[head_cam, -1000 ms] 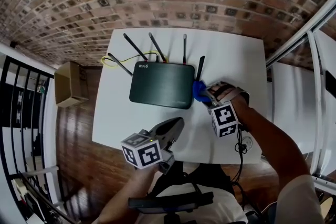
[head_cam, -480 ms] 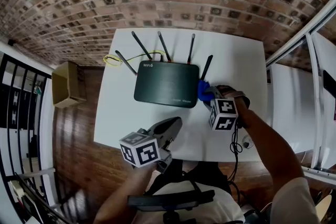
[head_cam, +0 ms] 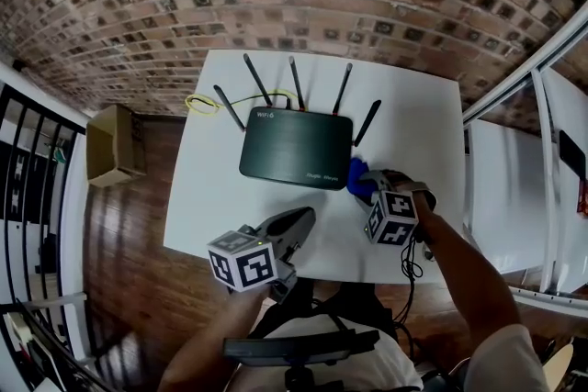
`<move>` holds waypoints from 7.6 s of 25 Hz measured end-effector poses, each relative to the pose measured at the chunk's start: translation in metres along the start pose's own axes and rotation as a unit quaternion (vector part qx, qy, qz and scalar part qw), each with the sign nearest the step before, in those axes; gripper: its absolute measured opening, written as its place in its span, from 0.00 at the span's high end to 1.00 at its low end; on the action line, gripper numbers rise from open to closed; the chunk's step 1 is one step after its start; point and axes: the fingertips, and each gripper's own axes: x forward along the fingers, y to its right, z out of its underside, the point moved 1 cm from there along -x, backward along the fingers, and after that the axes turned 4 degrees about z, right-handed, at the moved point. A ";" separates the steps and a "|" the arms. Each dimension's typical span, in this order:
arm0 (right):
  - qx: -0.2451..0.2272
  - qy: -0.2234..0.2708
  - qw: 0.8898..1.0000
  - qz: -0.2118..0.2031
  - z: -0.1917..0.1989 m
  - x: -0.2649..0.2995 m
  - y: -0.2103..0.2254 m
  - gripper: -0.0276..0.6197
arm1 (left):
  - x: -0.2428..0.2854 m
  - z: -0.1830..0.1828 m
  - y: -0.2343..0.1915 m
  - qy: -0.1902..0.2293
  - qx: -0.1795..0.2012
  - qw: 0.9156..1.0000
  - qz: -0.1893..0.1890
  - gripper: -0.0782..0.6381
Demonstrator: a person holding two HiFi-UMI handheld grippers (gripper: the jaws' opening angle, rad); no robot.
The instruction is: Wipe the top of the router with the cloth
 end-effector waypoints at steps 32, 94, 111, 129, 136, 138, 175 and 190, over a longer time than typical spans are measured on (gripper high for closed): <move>0.252 0.040 0.961 0.109 -0.057 -0.043 -0.062 0.75 | -0.081 0.019 -0.017 -0.002 -0.008 1.000 -0.017 0.86; 0.350 -0.067 0.911 0.205 -0.123 0.044 -0.031 0.75 | -0.109 -0.031 -0.111 -0.089 -0.017 0.996 0.018 0.86; 0.355 -0.040 0.915 0.188 -0.218 0.086 -0.031 0.75 | -0.160 -0.061 -0.150 -0.085 -0.006 0.996 0.012 0.86; 0.407 -0.027 0.898 0.163 -0.270 0.111 -0.028 0.75 | -0.185 -0.082 -0.172 -0.068 -0.008 0.998 -0.006 0.86; 0.434 -0.005 0.887 0.157 -0.272 0.118 -0.029 0.75 | -0.182 -0.071 -0.175 -0.065 -0.017 0.998 -0.019 0.86; 0.437 0.004 0.887 0.148 -0.270 0.118 -0.029 0.75 | -0.178 -0.070 -0.172 -0.058 -0.020 0.998 -0.028 0.86; 0.614 0.004 0.759 0.218 -0.307 0.142 -0.011 0.75 | -0.227 -0.090 -0.197 -0.084 -0.007 0.996 -0.005 0.86; 0.717 0.005 0.645 0.265 -0.315 0.166 0.045 0.75 | -0.235 -0.129 -0.233 -0.088 -0.004 0.996 0.003 0.86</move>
